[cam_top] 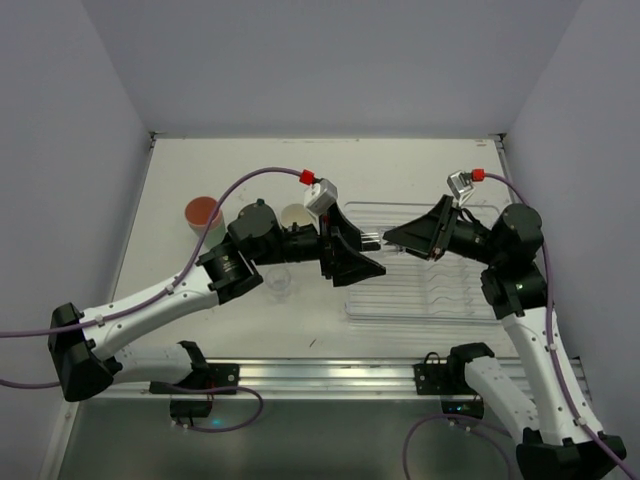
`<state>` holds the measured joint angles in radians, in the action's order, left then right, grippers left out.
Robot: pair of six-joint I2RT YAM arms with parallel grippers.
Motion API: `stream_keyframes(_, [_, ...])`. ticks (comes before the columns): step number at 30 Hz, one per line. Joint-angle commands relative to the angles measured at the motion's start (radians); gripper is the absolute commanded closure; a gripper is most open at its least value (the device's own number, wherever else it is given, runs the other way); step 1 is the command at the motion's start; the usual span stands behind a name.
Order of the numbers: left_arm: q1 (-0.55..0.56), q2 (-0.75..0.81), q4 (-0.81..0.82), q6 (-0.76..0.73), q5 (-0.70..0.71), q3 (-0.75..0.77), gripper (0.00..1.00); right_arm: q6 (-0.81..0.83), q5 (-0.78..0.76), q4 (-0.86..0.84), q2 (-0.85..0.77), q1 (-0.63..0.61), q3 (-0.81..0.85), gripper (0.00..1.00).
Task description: Unload the cups from the dish rack
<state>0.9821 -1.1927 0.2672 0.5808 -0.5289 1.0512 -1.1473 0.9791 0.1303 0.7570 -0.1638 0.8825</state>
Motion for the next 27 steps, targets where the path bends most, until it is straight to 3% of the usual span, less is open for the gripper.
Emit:
stream_keyframes(1, [0.001,0.001,0.073,0.014,-0.003,0.018,0.31,-0.031,-0.034,-0.054,0.008,-0.025,-0.011,1.0])
stream_keyframes(4, [0.001,0.001,0.078,0.019,-0.002,0.013,0.45,-0.043,-0.04,-0.081,0.021,-0.046,-0.036,1.0])
stream_keyframes(5, [0.001,-0.001,0.078,0.021,-0.002,0.013,0.56,-0.043,-0.049,-0.086,0.025,-0.058,-0.043,1.0])
stream_keyframes(8, [0.001,0.004,0.058,0.014,0.004,0.012,0.73,-0.032,-0.062,-0.084,0.033,-0.078,-0.05,0.98])
stream_keyframes(10, [0.001,0.01,0.031,-0.001,0.026,0.015,0.87,-0.017,-0.069,-0.077,0.036,-0.089,-0.048,0.89])
stream_keyframes(11, [0.001,0.022,-0.003,-0.01,0.036,0.016,1.0,-0.006,-0.075,-0.048,0.036,-0.089,-0.037,0.66])
stream_keyframes(14, [0.0,0.06,-0.107,-0.045,0.101,0.024,1.0,0.07,-0.117,0.059,0.041,-0.091,-0.001,0.32])
stream_keyframes(15, [0.0,0.071,-0.138,-0.055,0.121,0.029,1.0,0.092,-0.15,0.093,0.045,-0.089,0.012,0.12])
stream_keyframes(16, [0.0,0.08,-0.173,-0.071,0.157,0.032,1.0,0.141,-0.173,0.129,0.053,-0.091,0.024,0.08])
stream_keyframes(18, [-0.003,0.107,-0.299,-0.087,0.2,0.055,1.0,0.194,-0.232,0.254,0.065,-0.089,0.073,0.04])
stream_keyframes(22, [-0.017,0.166,-0.555,-0.093,0.401,0.072,1.0,0.371,-0.518,0.547,0.126,-0.091,0.2,0.01])
stream_keyframes(27, [-0.043,0.18,-0.792,-0.047,0.619,0.079,1.0,0.466,-0.801,0.706,0.16,-0.089,0.268,0.01])
